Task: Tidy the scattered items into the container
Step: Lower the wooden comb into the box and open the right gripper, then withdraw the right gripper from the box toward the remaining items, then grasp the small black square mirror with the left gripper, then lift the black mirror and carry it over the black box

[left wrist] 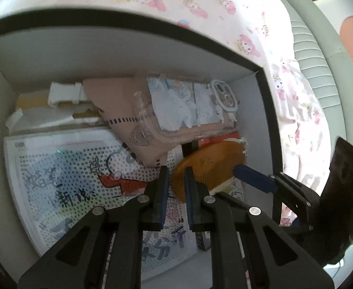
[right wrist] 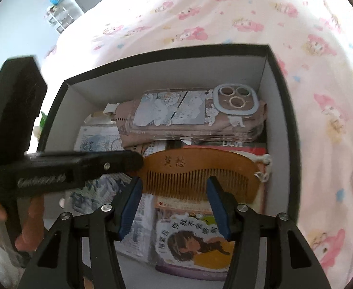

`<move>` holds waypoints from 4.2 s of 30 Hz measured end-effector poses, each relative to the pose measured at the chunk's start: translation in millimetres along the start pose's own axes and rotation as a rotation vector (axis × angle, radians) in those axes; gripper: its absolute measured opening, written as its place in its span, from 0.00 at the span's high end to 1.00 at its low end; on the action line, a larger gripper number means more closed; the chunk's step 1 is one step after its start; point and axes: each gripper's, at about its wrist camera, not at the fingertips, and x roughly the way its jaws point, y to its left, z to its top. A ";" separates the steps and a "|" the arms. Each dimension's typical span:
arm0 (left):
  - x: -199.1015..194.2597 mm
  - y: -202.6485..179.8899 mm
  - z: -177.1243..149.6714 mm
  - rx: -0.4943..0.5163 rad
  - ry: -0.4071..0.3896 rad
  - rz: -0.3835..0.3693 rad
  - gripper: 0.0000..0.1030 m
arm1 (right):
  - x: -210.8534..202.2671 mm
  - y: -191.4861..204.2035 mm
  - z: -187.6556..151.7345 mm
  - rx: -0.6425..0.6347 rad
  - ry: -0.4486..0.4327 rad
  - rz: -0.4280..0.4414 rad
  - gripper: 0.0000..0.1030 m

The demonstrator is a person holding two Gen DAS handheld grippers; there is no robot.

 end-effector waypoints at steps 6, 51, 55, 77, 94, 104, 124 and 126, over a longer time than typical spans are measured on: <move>-24.1 -0.4 -21.7 0.041 -0.033 0.010 0.90 | 0.2 -5.7 -2.9 0.018 0.015 -0.001 0.51; -285.9 137.8 -199.8 -0.157 -0.546 0.180 0.78 | -47.9 296.9 -46.7 -0.322 -0.143 0.175 0.50; -271.6 206.0 -189.5 -0.290 -0.502 0.217 0.78 | -4.7 305.5 -35.4 -0.296 -0.061 0.152 0.50; -195.5 310.7 -118.4 -0.384 -0.365 0.151 0.78 | 151.7 321.0 6.5 -0.248 0.234 0.153 0.50; -185.8 300.7 -126.4 -0.376 -0.315 0.076 0.87 | 145.8 304.5 1.2 -0.214 0.216 0.137 0.54; -190.9 260.1 -133.5 -0.328 -0.295 0.053 0.86 | 104.2 297.0 -5.8 -0.220 0.162 0.209 0.64; -149.5 12.9 -75.0 0.157 -0.284 0.075 0.80 | -73.3 146.1 -21.0 -0.103 -0.151 0.128 0.64; -130.4 -7.0 -65.0 0.188 -0.253 0.059 0.80 | -80.5 118.8 -22.0 -0.067 -0.163 0.103 0.64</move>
